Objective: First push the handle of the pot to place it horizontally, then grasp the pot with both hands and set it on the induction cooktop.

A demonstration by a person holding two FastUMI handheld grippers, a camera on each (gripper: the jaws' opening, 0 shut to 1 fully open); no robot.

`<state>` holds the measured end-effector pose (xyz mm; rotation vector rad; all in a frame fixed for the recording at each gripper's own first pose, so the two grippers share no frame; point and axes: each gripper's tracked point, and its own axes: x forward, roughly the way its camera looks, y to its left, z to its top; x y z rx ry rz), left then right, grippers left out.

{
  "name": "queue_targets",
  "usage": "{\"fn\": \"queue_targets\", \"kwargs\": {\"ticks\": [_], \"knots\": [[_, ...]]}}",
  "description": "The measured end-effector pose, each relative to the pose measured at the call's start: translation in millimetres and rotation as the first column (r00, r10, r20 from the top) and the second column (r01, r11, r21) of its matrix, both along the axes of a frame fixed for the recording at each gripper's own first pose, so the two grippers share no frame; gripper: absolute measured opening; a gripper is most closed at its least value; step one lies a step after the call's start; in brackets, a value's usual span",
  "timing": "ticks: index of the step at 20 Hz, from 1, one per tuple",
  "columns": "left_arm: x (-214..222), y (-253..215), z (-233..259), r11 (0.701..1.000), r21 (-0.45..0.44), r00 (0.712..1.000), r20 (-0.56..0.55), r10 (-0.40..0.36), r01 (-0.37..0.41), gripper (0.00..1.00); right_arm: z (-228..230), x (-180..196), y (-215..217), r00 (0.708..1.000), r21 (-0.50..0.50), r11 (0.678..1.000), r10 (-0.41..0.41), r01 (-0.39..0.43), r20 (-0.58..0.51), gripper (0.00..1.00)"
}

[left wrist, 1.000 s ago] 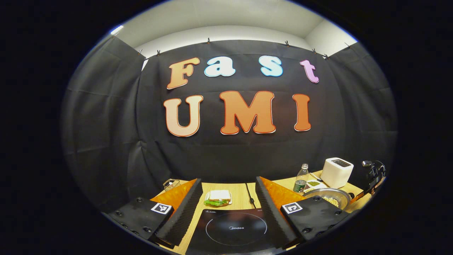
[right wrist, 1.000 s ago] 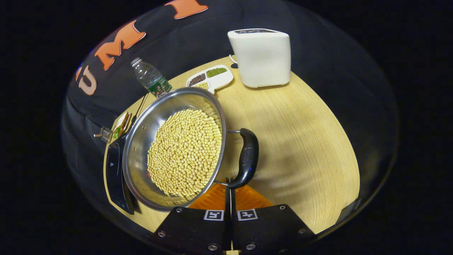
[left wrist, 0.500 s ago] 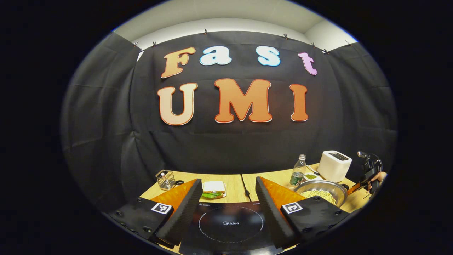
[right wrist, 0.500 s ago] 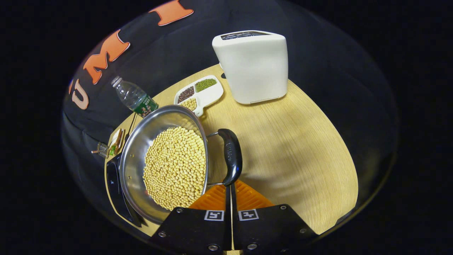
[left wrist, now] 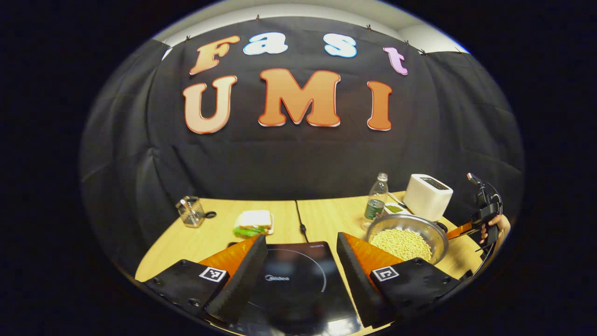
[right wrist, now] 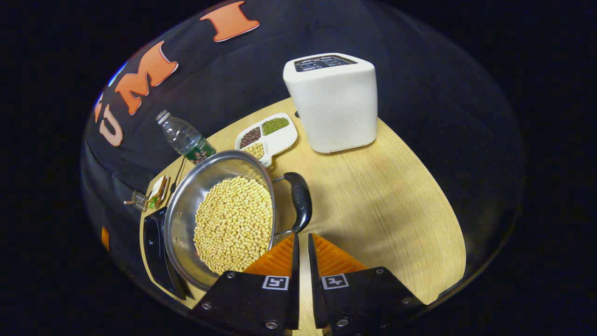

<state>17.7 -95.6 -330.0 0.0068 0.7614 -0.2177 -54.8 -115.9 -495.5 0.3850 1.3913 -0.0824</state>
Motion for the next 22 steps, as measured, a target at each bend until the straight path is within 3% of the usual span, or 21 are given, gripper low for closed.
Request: {"fn": "queue_targets", "kwargs": {"ticks": [1, 2, 5, 6, 7, 10, 12, 14, 17, 20, 22], "knots": [[-5.2, -14.5, -13.9, 1.000, -0.021, 0.998, -0.054, -0.022, 0.021, 0.98, 6.7, 3.5, -2.6, 1.000, -0.008, 1.000, -0.011, 0.011, 0.023, 0.04], [-8.4, -30.4, -28.7, 0.999, -0.038, 0.994, -0.102, -0.040, 0.036, 0.98, 13.4, 10.6, -4.0, 0.998, -0.004, 1.000, -0.023, 0.023, 0.053, 0.17], [-12.3, -69.6, -61.9, 0.995, -0.065, 0.970, -0.228, -0.086, 0.073, 0.98, 26.3, 24.2, 1.3, 0.995, 0.023, 1.000, -0.021, 0.018, 0.097, 0.27], [-11.3, -80.2, -76.4, 0.994, -0.069, 0.960, -0.263, -0.095, 0.079, 0.97, 30.4, 23.3, -4.5, 0.995, 0.008, 1.000, -0.002, 0.001, 0.102, 0.39], [-9.8, -89.7, -89.2, 0.995, -0.061, 0.948, -0.301, -0.100, 0.085, 0.97, 29.3, 27.0, -4.4, 0.994, -0.008, 1.000, 0.017, -0.016, 0.105, 0.36], [-7.9, -116.6, -127.4, 0.991, -0.018, 0.912, -0.389, -0.130, 0.134, 0.98, 18.9, 33.5, 9.7, 0.993, -0.036, 0.997, 0.070, -0.066, 0.093, 0.67], [-6.7, -126.5, -151.2, 0.991, 0.002, 0.893, -0.435, -0.119, 0.133, 0.98, 10.6, 36.4, 15.8, 0.992, -0.050, 0.994, 0.097, -0.094, 0.082, 0.75], [-3.3, -133.2, -171.4, 0.991, 0.006, 0.876, -0.468, -0.113, 0.131, 0.96, 4.0, 38.0, 8.0, 0.991, -0.094, 0.989, 0.117, -0.110, 0.072, 0.81], [-4.5, -138.5, -197.7, 0.992, 0.017, 0.840, -0.534, -0.098, 0.126, 0.98, -4.6, 40.2, 3.9, 0.992, -0.109, 0.988, 0.117, -0.112, 0.049, 0.82], [-4.7, -148.6, -215.5, 0.992, -0.001, 0.830, -0.548, -0.109, 0.129, 0.94, -26.0, 35.5, 0.2, 0.989, -0.147, 0.978, 0.147, -0.145, 0.007, 0.82], [-0.2, -145.5, -226.7, 0.995, 0.016, 0.838, -0.540, -0.075, 0.099, 0.93, -41.2, 47.8, -2.2, 0.991, -0.182, 0.975, 0.136, -0.130, 0.019, 0.82]]}}
